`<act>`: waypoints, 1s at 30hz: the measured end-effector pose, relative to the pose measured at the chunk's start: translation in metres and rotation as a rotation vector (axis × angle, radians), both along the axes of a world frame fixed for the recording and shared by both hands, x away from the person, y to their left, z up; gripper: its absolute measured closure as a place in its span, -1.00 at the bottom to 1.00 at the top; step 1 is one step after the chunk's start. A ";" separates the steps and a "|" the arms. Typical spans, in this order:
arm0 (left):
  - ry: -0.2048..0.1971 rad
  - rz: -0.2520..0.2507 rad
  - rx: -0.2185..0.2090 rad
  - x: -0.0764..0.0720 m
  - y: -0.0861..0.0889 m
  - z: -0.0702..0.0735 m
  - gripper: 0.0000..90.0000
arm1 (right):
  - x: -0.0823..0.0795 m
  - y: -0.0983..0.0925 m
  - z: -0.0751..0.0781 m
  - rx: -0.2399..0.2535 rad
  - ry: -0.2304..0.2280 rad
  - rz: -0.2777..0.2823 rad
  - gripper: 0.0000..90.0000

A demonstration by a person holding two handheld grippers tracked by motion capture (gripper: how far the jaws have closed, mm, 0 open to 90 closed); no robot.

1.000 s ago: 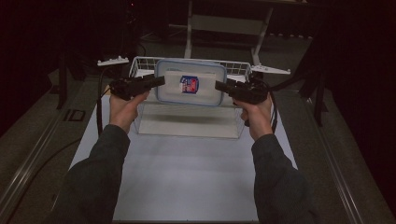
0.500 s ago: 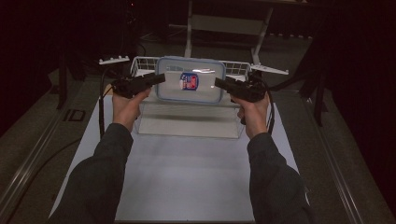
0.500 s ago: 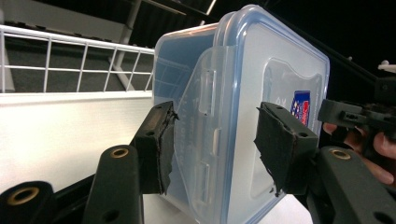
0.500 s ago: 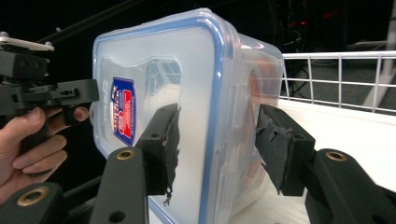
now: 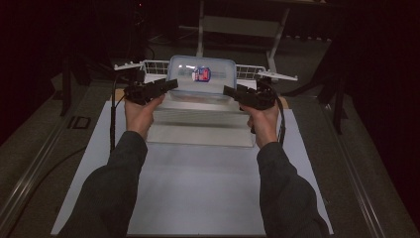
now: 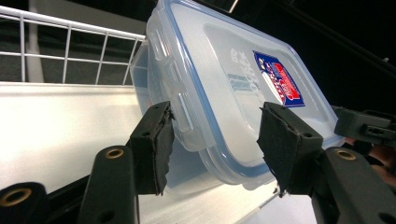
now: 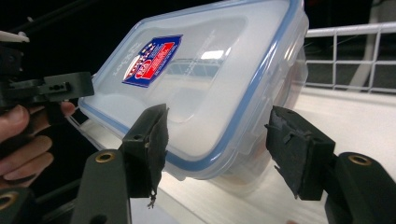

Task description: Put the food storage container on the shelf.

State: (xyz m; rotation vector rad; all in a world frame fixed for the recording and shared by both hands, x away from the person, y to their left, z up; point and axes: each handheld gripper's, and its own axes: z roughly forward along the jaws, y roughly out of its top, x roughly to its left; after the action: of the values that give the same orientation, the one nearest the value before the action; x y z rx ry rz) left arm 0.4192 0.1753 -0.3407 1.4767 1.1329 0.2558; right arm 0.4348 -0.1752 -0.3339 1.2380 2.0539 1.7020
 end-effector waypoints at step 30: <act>-0.115 -0.056 0.349 -0.079 0.013 0.022 -0.10 | -0.077 -0.002 0.022 -0.382 -0.194 0.114 -0.31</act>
State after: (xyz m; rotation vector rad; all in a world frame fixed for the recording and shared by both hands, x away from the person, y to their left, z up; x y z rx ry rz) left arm 0.3405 0.1883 -0.3182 1.7721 0.9857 0.5133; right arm 0.3578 -0.1775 -0.3123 0.8192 2.2253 1.3233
